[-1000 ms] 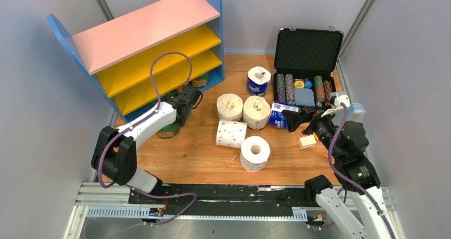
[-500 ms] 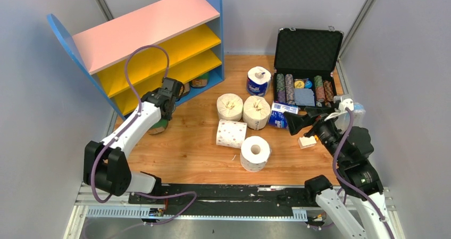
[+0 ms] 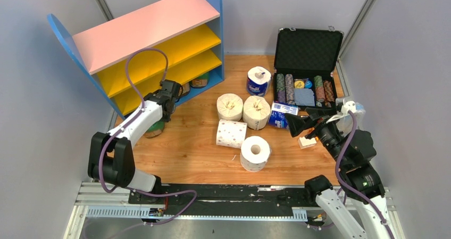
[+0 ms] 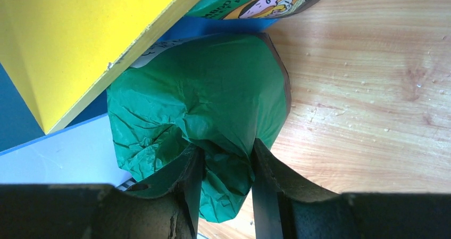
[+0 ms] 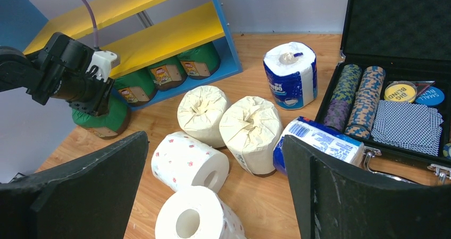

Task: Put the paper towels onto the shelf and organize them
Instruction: Place the paper towel on the shelf.

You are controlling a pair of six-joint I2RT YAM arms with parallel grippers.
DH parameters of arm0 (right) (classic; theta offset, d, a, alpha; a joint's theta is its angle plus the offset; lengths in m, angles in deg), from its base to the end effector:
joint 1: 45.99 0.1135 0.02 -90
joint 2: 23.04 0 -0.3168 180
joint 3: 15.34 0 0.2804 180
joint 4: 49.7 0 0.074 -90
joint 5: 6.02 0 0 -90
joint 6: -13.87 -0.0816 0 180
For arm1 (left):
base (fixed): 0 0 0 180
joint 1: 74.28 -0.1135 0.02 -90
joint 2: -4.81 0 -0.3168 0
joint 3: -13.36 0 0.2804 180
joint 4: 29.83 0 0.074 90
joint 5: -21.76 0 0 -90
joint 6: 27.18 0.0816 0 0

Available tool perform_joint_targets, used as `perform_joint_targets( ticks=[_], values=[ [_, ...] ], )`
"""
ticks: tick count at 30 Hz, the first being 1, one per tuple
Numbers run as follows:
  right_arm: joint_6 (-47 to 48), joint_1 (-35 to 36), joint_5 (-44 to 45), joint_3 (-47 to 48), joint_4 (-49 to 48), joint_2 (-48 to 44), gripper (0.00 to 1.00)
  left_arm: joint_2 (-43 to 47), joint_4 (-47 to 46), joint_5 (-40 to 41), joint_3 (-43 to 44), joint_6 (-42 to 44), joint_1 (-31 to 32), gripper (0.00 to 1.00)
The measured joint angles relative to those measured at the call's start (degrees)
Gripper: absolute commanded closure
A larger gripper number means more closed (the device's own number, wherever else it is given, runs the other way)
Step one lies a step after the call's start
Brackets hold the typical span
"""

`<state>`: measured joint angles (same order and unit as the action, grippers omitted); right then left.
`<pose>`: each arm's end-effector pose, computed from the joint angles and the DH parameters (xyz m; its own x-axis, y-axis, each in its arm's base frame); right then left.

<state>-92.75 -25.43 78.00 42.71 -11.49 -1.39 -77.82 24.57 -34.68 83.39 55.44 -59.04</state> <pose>0.0966 0.0453 0.3919 -0.1561 0.2453 -0.9568 -0.4197 0.8604 0.2890 0.3095 -0.0376 0.2358 -0.8821 0.1294 -0.4529 -0.1035 0.8847 0.4545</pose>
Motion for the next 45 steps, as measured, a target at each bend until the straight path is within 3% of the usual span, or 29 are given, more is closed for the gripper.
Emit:
perform_joint_targets(
  ticks=[21,33,45],
  values=[
    [-0.02,0.02,0.00,-0.70,0.02,0.02,0.00,-1.16,-2.71,6.84,0.02,0.66,-1.95,0.67],
    [-0.02,0.04,0.00,-0.76,0.00,0.02,0.00,-1.81,-6.56,5.62,-0.57,3.32,-3.43,0.66],
    [-0.02,0.04,-0.04,-0.76,0.00,0.00,0.00,-2.47,-9.68,5.31,-0.57,4.57,-6.51,0.54]
  ],
)
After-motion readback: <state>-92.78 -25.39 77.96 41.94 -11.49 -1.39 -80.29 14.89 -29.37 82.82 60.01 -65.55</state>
